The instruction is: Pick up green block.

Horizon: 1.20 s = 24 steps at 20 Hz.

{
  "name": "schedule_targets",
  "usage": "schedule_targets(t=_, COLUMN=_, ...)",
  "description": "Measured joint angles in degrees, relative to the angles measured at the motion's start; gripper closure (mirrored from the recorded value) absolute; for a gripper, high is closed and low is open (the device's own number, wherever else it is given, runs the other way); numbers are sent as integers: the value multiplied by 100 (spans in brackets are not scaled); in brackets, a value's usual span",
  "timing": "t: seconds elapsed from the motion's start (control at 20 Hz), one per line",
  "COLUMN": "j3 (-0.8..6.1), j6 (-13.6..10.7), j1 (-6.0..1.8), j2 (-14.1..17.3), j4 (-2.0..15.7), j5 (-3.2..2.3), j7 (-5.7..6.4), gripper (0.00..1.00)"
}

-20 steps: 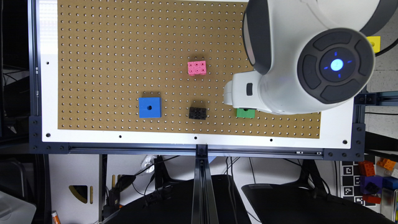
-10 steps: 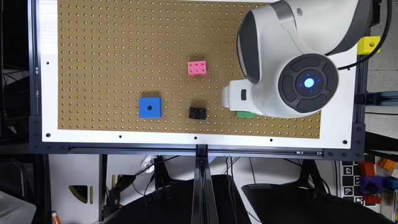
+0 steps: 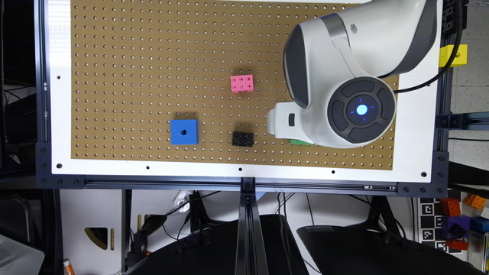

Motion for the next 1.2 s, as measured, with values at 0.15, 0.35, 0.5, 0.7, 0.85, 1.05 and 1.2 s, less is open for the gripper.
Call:
schedule_targets(t=0.15, j3=-25, j6=0, j1=-1, j2=1, j4=3, j5=-7, j7=0, gripper=0)
schedule_targets(t=0.35, j3=-53, j6=306, j1=0, j2=367, j4=8, j5=-76, j7=0, gripper=0)
schedule_targets(t=0.5, j3=-60, j6=516, j1=4, j2=673, j4=132, j5=-132, j7=0, gripper=0)
schedule_targets(t=0.7, j3=-60, j6=468, j1=45, j2=763, j4=336, j5=-132, j7=0, gripper=0)
schedule_targets(t=0.85, j3=-60, j6=462, j1=57, j2=763, j4=365, j5=-132, j7=0, gripper=0)
schedule_targets(t=1.05, j3=-60, j6=462, j1=57, j2=765, j4=370, j5=-132, j7=0, gripper=0)
schedule_targets(t=1.2, j3=-67, j6=561, j1=57, j2=927, j4=382, j5=-151, j7=2, gripper=0)
